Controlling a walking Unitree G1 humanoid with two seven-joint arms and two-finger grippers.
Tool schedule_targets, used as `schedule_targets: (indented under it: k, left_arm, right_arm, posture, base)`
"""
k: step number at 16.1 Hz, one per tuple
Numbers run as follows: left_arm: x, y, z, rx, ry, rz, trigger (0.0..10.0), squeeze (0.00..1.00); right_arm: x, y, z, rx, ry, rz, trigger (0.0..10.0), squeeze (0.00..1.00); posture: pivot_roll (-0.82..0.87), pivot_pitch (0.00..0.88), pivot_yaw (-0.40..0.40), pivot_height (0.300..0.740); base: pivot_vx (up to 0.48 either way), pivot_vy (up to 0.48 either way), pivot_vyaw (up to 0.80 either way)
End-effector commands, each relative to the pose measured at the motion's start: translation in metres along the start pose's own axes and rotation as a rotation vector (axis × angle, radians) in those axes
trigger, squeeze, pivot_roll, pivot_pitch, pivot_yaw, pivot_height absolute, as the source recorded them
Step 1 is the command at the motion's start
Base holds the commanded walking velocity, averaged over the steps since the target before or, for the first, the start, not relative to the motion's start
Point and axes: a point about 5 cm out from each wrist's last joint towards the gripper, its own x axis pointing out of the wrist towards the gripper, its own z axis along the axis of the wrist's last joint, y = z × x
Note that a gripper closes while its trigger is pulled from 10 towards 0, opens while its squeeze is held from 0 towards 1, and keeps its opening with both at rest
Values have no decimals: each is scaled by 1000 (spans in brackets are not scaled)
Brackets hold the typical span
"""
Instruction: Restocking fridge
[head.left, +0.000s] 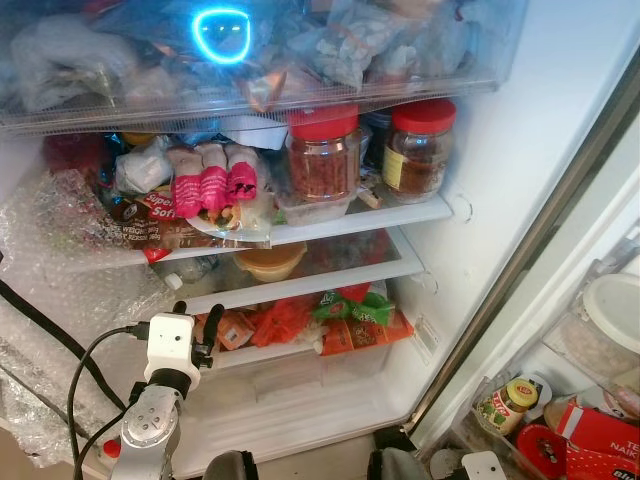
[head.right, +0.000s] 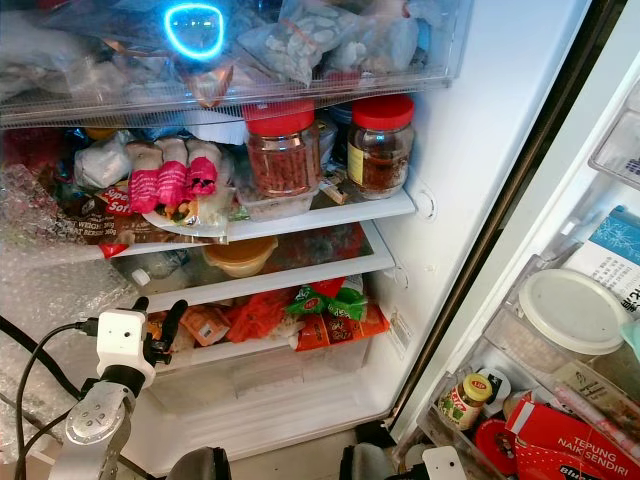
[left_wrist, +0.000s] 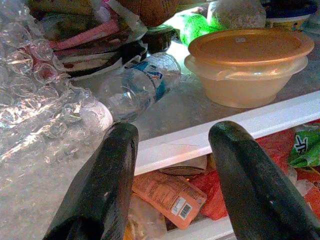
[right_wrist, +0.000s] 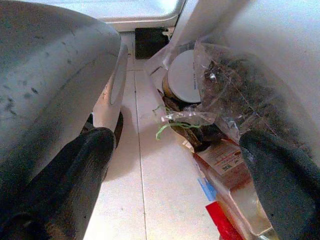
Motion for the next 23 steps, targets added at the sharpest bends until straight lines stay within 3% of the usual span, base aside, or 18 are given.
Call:
schedule_targets:
  k: [1, 15, 23]
  left_arm:
    - [1, -1, 1, -6, 4, 1, 10000, 0]
    - [6, -9, -3, -25, 30, -13, 10000, 0]
    - [4, -5, -8, -34, 52, 18, 10000, 0]
  right_arm:
    - [-1, -2, -2, 12, 2, -10, 10000, 0]
    - [0, -2, 1, 16, -8, -10, 10000, 0]
    - [0, -2, 3, 19, -13, -7, 10000, 0]
  posture:
    - [-130, 0, -20, 631]
    - [-125, 0, -28, 631]
    - [-120, 0, -32, 631]
  base:
    - [-251, 0, 0]
    - [-310, 0, 0]
    - [-322, 0, 0]
